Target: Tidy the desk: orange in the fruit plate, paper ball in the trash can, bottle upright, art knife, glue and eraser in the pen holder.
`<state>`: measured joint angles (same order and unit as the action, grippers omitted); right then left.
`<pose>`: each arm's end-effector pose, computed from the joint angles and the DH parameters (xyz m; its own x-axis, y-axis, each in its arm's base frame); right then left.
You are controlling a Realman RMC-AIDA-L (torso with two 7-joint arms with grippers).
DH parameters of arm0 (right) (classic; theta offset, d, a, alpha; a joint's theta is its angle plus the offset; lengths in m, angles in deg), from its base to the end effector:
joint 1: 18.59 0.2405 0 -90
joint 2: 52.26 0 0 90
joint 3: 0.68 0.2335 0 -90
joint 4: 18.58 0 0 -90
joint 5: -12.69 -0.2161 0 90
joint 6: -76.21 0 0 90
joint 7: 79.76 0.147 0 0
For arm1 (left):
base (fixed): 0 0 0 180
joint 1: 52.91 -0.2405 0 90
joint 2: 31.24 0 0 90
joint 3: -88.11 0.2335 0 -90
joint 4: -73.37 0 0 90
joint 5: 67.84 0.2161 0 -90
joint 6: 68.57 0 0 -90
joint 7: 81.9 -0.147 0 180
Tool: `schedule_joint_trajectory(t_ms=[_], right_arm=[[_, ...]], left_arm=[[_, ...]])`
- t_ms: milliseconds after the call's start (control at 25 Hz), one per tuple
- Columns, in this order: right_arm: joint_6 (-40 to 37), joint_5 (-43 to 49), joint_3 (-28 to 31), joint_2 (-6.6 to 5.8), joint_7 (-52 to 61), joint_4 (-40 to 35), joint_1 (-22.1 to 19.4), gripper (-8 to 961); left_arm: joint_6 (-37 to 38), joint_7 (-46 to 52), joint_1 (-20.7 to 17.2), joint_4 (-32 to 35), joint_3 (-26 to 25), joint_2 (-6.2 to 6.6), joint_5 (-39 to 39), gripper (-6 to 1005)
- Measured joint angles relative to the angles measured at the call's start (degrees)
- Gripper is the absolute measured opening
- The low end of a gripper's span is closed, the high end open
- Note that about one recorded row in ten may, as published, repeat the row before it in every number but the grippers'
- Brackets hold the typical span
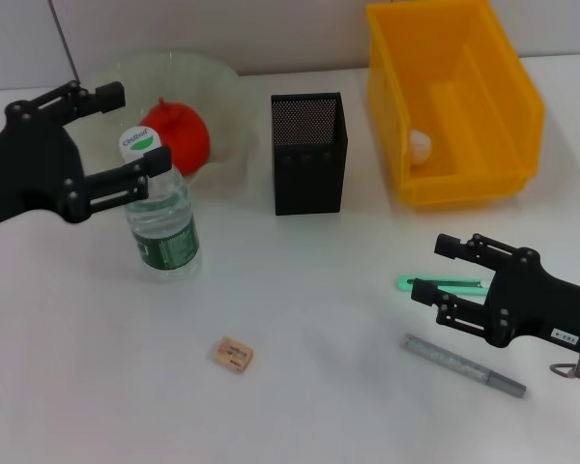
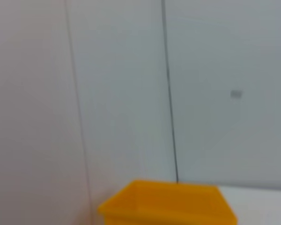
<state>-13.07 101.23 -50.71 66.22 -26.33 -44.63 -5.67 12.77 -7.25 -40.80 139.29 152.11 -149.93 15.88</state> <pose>0.3055 0.2448 -0.0065 0.6957 -0.1934 -0.6918 -0.5197 -0.8004 -0.2988 -0.2008 0.3138 0.0609 0.8091 -0.0616 0.5844 0.2458 -0.8679 -0.4318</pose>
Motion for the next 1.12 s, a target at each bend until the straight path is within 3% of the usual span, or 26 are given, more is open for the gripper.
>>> schedule_joint_trajectory(t_ms=[360,680,720,1000,1120], right_arm=[[-0.5,-0.3,0.1,0.38,-0.1,-0.3,0.3,703],[-4.3,-0.4,2.5,0.33,-0.1,-0.3,0.8,702],[-4.8,-0.4,2.9,0.27,-0.1,-0.3,0.9,702],[-5.9,-0.2,3.7,0.0,0.2,-1.2,1.4,702],[-6.3,0.7,3.4,0.08,5.6,-6.9,0.6,702]], left_arm=[[8.8,-13.5,-1.9,-10.9,0.1,0.0,-5.0,813],[10.4,-24.7,0.2,-27.8,0.1,0.01,-5.1,813],[10.4,-29.8,0.9,-31.9,0.1,-0.07,-5.1,813],[10.3,-37.6,3.5,-40.8,0.2,-0.04,-4.9,813],[9.9,-37.7,4.0,-42.1,0.2,0.06,-4.5,813]])
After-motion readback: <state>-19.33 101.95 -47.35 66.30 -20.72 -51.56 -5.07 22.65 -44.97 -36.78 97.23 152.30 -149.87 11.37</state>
